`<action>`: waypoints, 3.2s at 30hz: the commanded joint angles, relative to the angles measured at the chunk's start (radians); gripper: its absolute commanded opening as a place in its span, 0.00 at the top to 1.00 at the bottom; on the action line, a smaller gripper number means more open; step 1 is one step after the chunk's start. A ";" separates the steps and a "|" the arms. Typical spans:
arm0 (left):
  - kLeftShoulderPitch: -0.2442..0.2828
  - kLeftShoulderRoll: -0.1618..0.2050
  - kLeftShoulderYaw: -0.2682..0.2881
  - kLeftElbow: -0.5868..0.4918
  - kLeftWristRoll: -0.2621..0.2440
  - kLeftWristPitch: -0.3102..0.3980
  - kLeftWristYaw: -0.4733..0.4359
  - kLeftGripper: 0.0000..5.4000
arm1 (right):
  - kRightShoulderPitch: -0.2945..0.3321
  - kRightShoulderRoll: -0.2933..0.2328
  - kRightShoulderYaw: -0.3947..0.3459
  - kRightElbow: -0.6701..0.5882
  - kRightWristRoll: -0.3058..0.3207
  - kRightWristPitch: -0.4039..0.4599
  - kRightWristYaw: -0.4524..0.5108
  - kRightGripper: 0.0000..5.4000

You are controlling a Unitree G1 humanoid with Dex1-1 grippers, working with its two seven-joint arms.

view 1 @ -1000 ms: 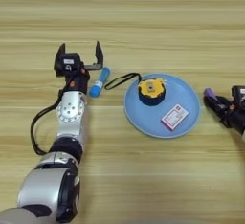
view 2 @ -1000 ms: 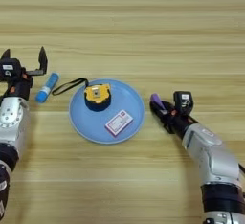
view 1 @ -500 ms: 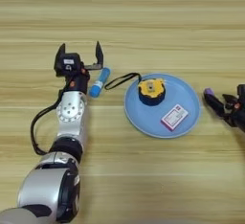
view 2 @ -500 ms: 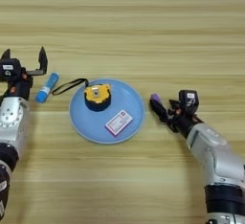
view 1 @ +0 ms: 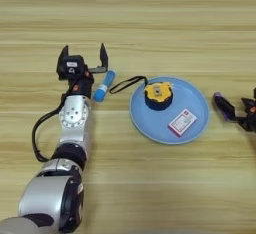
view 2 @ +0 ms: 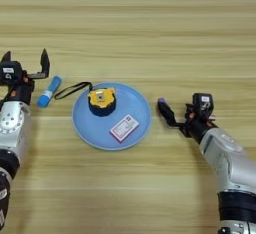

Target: Move the objects on the table

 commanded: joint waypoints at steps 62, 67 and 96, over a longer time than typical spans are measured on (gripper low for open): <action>0.000 0.004 0.002 0.004 0.001 0.010 -0.005 0.00 | 0.040 -0.002 0.154 0.060 -0.270 -0.301 -0.126 0.13; 0.000 0.004 0.002 0.002 0.000 0.010 -0.006 0.00 | 0.036 -0.005 0.152 0.074 -0.269 -0.303 -0.127 0.25; -0.003 0.001 0.000 0.005 0.003 0.012 -0.004 0.00 | 0.002 0.081 -0.006 0.003 0.112 -0.011 -0.044 0.86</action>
